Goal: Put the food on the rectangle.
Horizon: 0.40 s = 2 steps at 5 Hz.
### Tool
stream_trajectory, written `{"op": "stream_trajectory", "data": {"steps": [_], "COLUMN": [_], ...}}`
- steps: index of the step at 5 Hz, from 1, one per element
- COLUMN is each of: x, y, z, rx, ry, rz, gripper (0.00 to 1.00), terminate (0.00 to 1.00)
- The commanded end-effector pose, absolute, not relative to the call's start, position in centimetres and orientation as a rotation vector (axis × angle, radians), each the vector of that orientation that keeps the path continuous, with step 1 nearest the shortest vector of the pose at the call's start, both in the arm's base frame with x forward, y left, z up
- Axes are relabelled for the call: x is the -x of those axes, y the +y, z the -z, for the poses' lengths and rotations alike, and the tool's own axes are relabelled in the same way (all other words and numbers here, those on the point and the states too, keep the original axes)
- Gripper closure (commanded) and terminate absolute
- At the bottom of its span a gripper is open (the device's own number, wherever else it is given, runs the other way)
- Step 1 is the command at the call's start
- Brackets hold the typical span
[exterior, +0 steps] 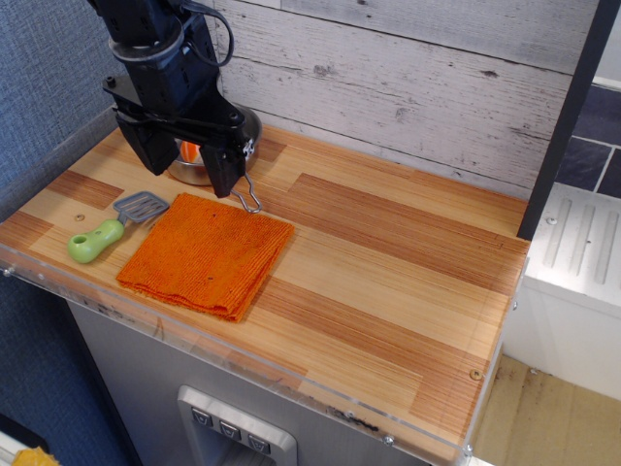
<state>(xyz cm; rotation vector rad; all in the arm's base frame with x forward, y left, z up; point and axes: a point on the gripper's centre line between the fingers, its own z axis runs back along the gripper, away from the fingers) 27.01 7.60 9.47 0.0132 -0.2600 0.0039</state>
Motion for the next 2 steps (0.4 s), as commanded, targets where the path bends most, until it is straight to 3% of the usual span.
{"op": "stream_trajectory", "data": {"steps": [1, 2], "x": [-27.0, -28.3], "y": [7.6, 9.0], "z": [-9.5, -9.5], "rx": [-0.013, -0.006], "ry": [-0.260, -0.254], "rz": [-0.004, 0.041], "gripper": [0.00, 0.00], "terminate": [0.00, 0.00]}}
